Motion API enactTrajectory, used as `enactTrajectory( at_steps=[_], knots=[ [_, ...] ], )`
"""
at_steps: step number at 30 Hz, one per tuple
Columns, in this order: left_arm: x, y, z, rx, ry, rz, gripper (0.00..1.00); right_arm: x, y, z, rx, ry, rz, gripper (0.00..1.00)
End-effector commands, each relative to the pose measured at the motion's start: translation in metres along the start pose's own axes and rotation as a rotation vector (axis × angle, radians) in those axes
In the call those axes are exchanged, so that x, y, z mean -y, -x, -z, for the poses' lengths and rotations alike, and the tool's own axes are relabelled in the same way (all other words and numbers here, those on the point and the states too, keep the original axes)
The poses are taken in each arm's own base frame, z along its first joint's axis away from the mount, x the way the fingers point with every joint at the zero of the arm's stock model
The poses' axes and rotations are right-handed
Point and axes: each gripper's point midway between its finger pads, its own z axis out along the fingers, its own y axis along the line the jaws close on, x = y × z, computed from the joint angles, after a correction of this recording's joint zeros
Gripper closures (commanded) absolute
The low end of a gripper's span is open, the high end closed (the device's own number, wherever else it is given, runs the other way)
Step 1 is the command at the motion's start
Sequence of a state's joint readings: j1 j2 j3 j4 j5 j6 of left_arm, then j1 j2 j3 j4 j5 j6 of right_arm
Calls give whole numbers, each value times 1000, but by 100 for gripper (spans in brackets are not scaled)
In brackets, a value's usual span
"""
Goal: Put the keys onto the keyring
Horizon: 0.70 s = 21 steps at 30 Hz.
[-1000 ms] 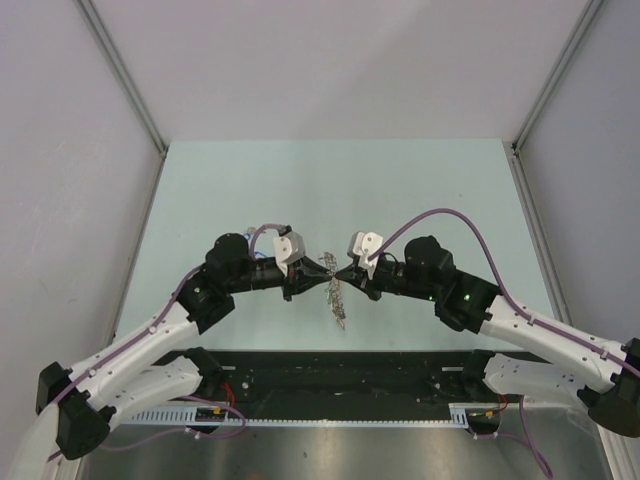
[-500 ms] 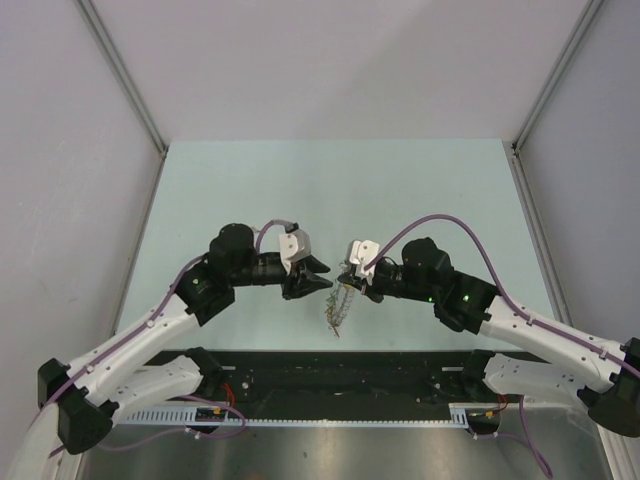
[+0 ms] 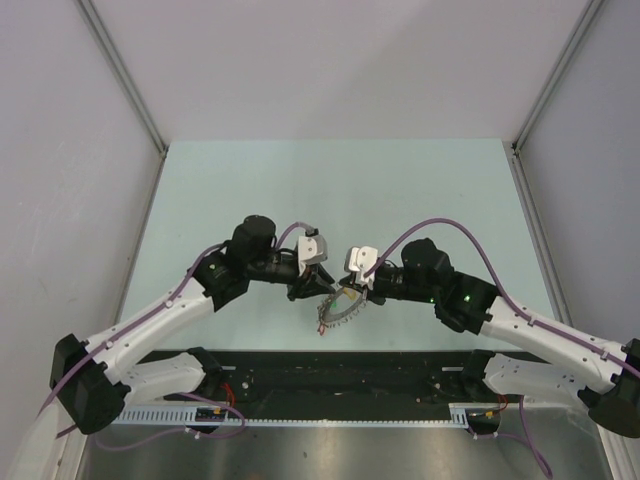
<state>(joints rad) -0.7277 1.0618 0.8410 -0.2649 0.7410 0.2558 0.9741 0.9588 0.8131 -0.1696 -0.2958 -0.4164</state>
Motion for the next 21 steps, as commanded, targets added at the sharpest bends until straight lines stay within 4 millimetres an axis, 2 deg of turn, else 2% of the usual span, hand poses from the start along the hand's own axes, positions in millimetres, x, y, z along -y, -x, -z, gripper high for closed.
enactTrajectory(
  at_steps=[1,17,20,21],
  knots=[
    [-1,17,-1,30,-34,-78,73,3,28,8,84,-2,50,100],
    [1,20,-13,68,-103,-70,74,-2,30,7,93,27,61,100],
    [3,19,-15,69,-124,-66,78,-2,30,7,94,28,61,100],
    [4,18,-15,67,-129,-61,82,-2,29,7,93,30,63,100]
  ],
)
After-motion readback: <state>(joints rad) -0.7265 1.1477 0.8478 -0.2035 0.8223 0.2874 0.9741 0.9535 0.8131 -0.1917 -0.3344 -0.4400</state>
